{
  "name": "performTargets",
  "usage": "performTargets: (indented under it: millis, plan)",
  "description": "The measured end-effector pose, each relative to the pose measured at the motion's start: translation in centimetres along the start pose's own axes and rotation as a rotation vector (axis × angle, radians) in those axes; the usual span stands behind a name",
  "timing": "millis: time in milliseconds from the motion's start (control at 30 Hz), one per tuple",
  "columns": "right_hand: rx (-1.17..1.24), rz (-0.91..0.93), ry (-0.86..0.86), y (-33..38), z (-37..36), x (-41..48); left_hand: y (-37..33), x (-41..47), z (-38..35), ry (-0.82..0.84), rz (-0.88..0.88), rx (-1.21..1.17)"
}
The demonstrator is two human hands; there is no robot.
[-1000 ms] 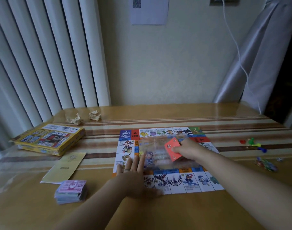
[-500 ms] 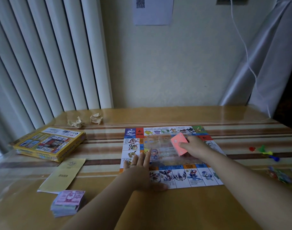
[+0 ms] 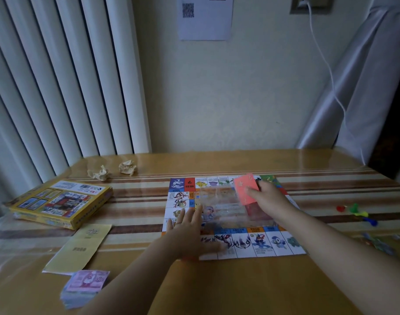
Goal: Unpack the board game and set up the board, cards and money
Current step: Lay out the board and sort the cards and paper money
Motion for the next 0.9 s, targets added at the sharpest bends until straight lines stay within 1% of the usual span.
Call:
performTargets:
  millis: [33, 67, 100, 133, 200, 233, 267, 333, 433, 467, 500, 567, 633, 667, 700, 767, 900]
  plan:
    - [0.09, -0.002, 0.029, 0.4, -0.1, -0.6, -0.5, -0.5, 1.1, -0.078, -0.03, -0.089]
    - [0.208, -0.008, 0.077, 0.8, -0.6, -1.4, -1.0, -1.2, 2.3, -0.144, -0.063, -0.228]
    - [0.343, -0.019, 0.143, 1.4, -1.2, -2.5, -1.4, -2.0, 3.3, -0.182, -0.098, -0.42]
    - [0.472, -0.033, 0.216, 2.1, -2.0, -3.8, -1.8, -2.8, 3.8, -0.174, -0.125, -0.647]
    - [0.619, -0.04, 0.335, 3.4, -3.8, -6.1, -2.9, -4.3, 3.8, -0.04, -0.158, -1.134]
    - [0.635, -0.02, 0.376, 3.8, -4.7, -7.0, -3.3, -4.9, 3.3, 0.026, -0.136, -1.333]
    - [0.594, 0.02, 0.4, 4.2, -5.7, -7.9, -3.4, -5.3, 2.7, 0.061, -0.092, -1.499]
    - [0.397, 0.132, 0.403, 4.6, -7.1, -9.0, -3.2, -6.0, 1.8, 0.056, -0.03, -1.748]
    - [0.182, 0.245, 0.425, 5.5, -7.6, -9.5, -2.2, -6.9, 1.1, 0.009, 0.01, -1.914]
    - [0.082, 0.269, 0.388, 5.7, -7.1, -9.1, -1.3, -7.1, 0.9, -0.011, 0.046, -1.957]
    - [-0.06, 0.287, 0.318, 5.6, -6.3, -8.4, -0.3, -7.4, 0.8, -0.031, 0.095, -1.992]
    - [-0.434, 0.315, 0.175, 4.7, -4.9, -6.7, 1.5, -8.0, 0.7, -0.064, 0.182, -2.038]
    - [-0.795, 0.34, 0.141, 3.2, -5.0, -5.4, 3.0, -8.7, 1.1, -0.083, 0.238, -2.087]
    - [-0.904, 0.346, 0.138, 2.4, -5.3, -4.8, 3.7, -8.9, 1.3, -0.088, 0.259, -2.113]
    - [-0.971, 0.355, 0.121, 1.9, -5.6, -4.3, 4.2, -9.2, 1.5, -0.086, 0.275, -2.133]
    - [-1.027, 0.374, 0.051, 1.9, -5.9, -3.7, 5.2, -9.5, 1.9, -0.075, 0.282, -2.166]
    - [-0.999, 0.39, 0.004, 3.2, -6.6, -3.3, 7.2, -10.1, 3.3, -0.122, 0.241, -2.209]
Point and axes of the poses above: each hand's wrist, its own x-axis towards the middle knuckle, its own z-axis out of the back of the hand, y = z × x, the point moved 8 cm from there along x, towards the middle knuckle, and after that the axes turned 2 degrees about z, right-handed, at the moved point
